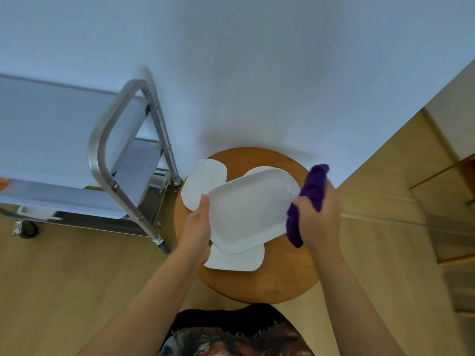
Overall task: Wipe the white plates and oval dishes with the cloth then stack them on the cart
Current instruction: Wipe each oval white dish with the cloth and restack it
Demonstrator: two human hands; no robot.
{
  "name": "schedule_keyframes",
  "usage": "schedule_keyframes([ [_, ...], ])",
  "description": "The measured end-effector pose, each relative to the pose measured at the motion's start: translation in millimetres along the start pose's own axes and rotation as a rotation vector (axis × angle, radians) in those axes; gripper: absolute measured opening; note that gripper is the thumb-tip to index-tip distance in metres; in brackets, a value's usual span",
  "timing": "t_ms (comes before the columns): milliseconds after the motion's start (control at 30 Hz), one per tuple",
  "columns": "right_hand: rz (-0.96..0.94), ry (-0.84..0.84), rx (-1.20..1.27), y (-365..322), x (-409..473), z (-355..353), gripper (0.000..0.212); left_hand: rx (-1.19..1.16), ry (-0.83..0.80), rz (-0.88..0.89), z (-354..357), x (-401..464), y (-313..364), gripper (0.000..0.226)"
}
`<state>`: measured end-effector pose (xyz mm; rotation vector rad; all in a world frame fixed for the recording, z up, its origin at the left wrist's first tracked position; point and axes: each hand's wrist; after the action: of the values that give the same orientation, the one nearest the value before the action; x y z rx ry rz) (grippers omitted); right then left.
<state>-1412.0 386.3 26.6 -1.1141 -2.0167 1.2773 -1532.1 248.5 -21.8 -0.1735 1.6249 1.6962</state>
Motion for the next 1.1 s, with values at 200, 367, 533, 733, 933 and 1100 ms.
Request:
schedule_keyframes([
  [200,0.168,-0.218,-0.677,10,5,37,0.072,0.094,-0.085,0.143,23,-20,-5,0.038],
  [367,0.008,-0.212,-0.634,-13,2,55,0.063,0.070,-0.115,0.174,23,-19,-5,0.039],
  [533,-0.355,-0.319,-0.678,-36,-35,80,0.062,-0.053,-0.197,0.159,21,-21,11,0.040],
  [733,-0.481,-0.468,-0.543,-36,-40,73,0.045,-0.173,-0.158,0.105,10,-21,18,0.040],
  [933,-0.626,-0.657,-0.595,-31,-40,49,0.027,-0.257,-0.117,0.060,6,-22,34,0.048],
  [1100,-0.728,-0.754,-0.707,-21,-36,17,0.031,-0.065,-0.103,0.043,13,-26,43,0.048],
])
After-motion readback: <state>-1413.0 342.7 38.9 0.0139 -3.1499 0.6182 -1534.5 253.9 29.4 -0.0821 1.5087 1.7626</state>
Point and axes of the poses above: each hand's wrist, its own x-axis towards the middle knuckle, its own z-axis out of the palm, y = z × x, and after that the axes turned 6 degrees about -y, right-handed
